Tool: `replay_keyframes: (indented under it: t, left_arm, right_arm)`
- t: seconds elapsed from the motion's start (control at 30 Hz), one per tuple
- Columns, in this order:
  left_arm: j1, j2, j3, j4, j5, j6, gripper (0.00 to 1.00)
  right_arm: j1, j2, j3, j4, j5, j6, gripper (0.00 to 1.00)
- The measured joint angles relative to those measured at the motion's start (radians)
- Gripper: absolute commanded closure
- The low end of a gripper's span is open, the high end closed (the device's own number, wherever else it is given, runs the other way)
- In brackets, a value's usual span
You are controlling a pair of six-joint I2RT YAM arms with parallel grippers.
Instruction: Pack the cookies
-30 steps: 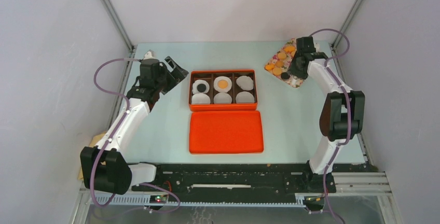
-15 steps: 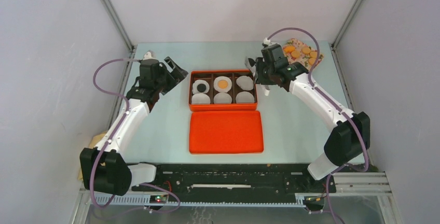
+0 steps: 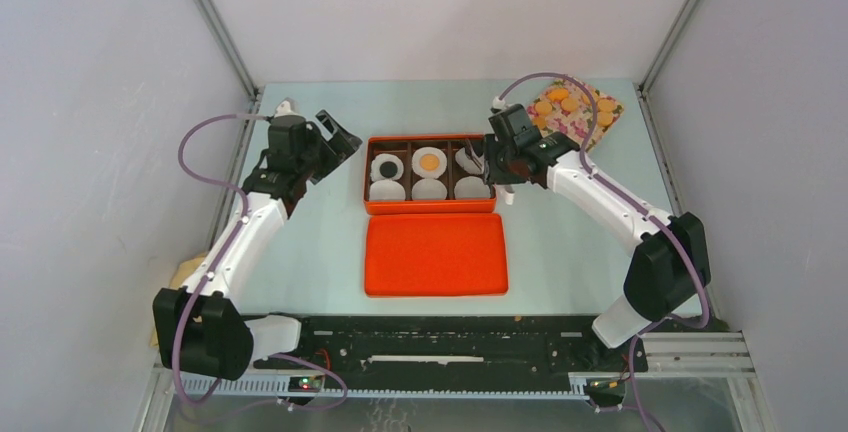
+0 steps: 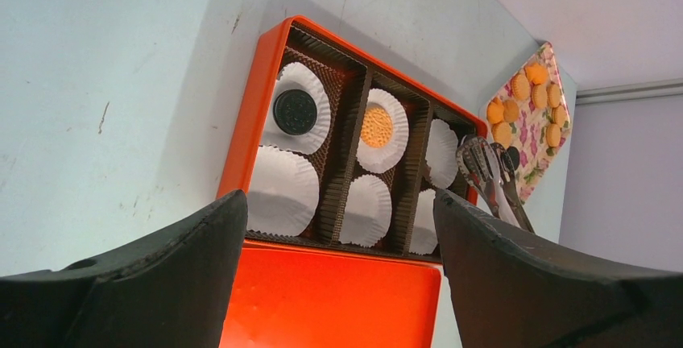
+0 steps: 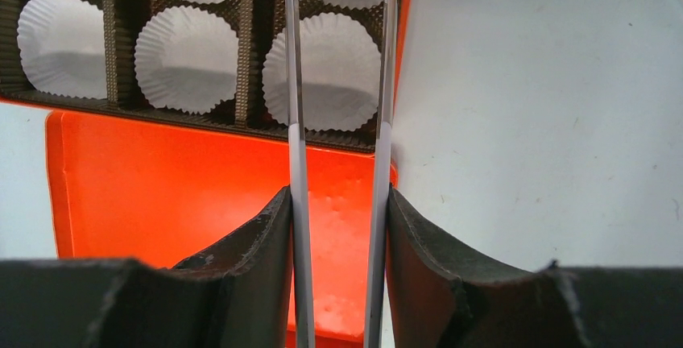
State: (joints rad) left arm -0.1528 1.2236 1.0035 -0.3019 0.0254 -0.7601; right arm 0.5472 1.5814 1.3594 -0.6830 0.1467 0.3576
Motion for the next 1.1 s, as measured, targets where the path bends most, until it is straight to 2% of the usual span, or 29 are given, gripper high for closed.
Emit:
replay_keyframes:
  t: [0.1, 0.2, 0.27, 0.3, 0.43, 0.47, 0.57, 0.87, 1.1]
  left_arm:
    - [0.000, 0.000, -0.007, -0.001, 0.000, 0.000, 0.10]
    - [0.000, 0.000, -0.009, -0.004, 0.000, 0.000, 0.10]
    - [0.000, 0.000, -0.009, -0.004, 0.000, 0.000, 0.10]
    - [0.000, 0.000, -0.009, -0.004, 0.001, 0.000, 0.10]
    - [0.000, 0.000, -0.009, -0.004, 0.001, 0.000, 0.10]
    - [0.000, 0.000, -0.009, -0.004, 0.001, 0.000, 0.10]
    - [0.000, 0.000, -0.009, -0.004, 0.002, 0.000, 0.10]
    - [0.000, 0.000, -0.009, -0.003, 0.005, 0.000, 0.10]
    - [0.000, 0.000, -0.009, -0.003, 0.006, 0.000, 0.10]
  right_arm:
    - [0.016, 0.003, -0.002, -0.002, -0.003, 0.000, 0.73]
    - [0.027, 0.003, -0.004, -0.008, -0.003, 0.000, 0.59]
    - [0.031, 0.003, -0.004, -0.011, -0.001, 0.000, 0.58]
    - [0.031, 0.003, -0.004, -0.014, 0.002, 0.000, 0.54]
    - [0.031, 0.003, -0.004, -0.018, 0.010, 0.001, 0.53]
    - [0.031, 0.003, -0.004, -0.018, 0.011, 0.001, 0.47]
    - [0.031, 0.003, -0.004, -0.017, 0.018, 0.001, 0.40]
    - [0.031, 0.003, -0.004, -0.016, 0.039, 0.001, 0.42]
    - [0.018, -0.066, -0.004, -0.046, 0.152, 0.000, 0.43]
